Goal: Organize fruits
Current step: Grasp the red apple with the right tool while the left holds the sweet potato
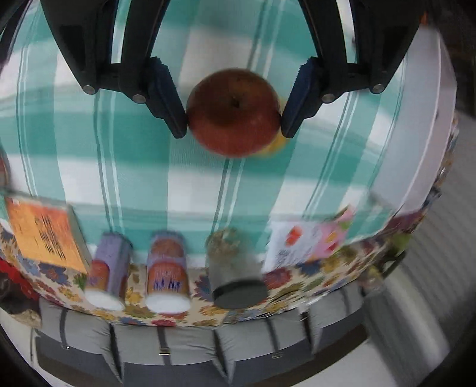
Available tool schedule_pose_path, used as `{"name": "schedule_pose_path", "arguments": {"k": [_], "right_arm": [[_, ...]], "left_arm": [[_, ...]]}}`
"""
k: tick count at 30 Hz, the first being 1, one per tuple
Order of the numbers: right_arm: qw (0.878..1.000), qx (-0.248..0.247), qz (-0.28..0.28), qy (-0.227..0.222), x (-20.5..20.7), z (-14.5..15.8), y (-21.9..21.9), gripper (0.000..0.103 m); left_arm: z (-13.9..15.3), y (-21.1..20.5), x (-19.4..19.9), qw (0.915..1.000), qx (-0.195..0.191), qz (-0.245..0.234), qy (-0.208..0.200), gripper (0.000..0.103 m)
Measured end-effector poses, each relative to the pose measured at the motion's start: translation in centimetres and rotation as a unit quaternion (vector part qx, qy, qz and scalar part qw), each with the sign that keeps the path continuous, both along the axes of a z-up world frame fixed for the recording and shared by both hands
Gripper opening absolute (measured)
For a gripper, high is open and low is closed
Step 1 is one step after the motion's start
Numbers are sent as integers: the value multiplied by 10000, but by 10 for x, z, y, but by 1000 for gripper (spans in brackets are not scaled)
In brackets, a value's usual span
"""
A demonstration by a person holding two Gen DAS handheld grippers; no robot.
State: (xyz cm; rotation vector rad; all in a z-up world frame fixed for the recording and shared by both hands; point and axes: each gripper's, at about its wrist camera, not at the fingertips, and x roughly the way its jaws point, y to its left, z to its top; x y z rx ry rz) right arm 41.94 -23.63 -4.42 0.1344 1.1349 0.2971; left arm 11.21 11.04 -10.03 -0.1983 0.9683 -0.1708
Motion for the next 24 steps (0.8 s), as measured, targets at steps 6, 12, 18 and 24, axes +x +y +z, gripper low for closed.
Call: {"name": "schedule_pose_path", "arguments": {"k": [6,12,18,24], "right_arm": [[9991,95,136,393,-93,-32,-10,31],[9988,105,164,445,-132,-68,9,31],[9944,-107,-705,-782,-208,-48,12,34],[9893,-112,373,-1406,-323,-43,76,92]], "left_arm": [[-2,-13,3,9993,352,21,-118,69],[0,-17,-5,9988,153,455,-45,73],[-2,-38,-15,9982,179,567,-102,82],[-1,-30,-16,9977,-59,645,-208,82]]}}
